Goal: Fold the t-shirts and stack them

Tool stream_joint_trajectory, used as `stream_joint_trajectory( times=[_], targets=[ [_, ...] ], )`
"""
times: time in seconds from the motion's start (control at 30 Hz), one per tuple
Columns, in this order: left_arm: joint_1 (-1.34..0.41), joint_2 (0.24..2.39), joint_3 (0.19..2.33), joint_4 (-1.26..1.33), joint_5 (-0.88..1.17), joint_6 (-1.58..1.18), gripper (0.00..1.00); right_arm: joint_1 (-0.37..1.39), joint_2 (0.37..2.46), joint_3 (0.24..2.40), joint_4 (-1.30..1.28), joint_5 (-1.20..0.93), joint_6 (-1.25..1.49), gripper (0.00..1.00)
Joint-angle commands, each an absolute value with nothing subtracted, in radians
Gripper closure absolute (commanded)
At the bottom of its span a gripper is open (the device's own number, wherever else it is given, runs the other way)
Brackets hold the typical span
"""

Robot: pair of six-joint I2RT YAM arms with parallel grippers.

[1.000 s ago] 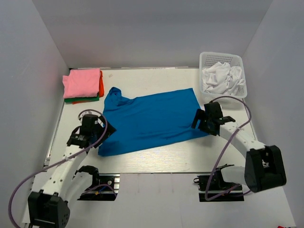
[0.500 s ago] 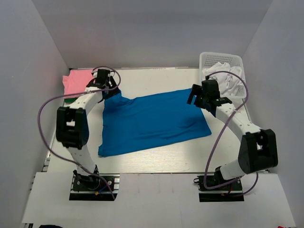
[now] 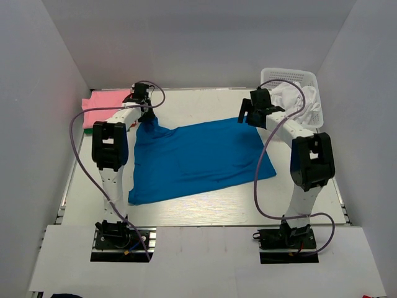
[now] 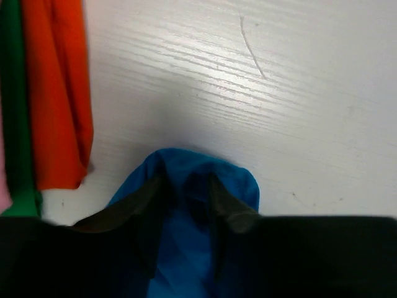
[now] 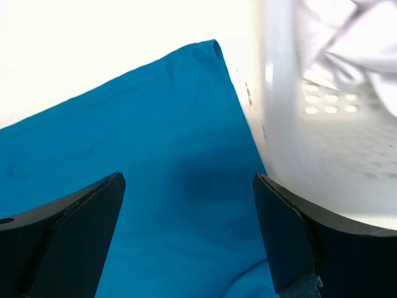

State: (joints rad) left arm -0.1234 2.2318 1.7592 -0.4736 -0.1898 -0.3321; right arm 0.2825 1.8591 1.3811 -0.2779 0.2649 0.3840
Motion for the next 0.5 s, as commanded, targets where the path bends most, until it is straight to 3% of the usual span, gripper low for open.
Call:
stream_joint_trajectory(
  times=[0.0, 0.03, 0.1, 0.47],
  targets=[
    [-0.118, 2.240, 1.830, -0.492, -0.146, -0.298, 0.60, 0.284, 1.922, 1.474, -0.320, 0.296, 0.376, 0.10],
    [-0.118, 2.249, 1.841, -0.492, -0.137, -0.298, 0.68, 0.281, 1.936, 1.514, -0.321, 0.296, 0.376, 0.10],
    [-0.118, 2.258, 1.841, -0.505, -0.137, -0.298, 1.00, 0.279, 1.986, 1.545, -0.333, 0.294, 0.385, 0.10],
    [-0.118, 2.007, 1.588, -0.333, -0.149, -0.328, 1.00, 0.293, 2.210, 1.796, -0.391, 0.310, 0.449, 0.10]
  ],
)
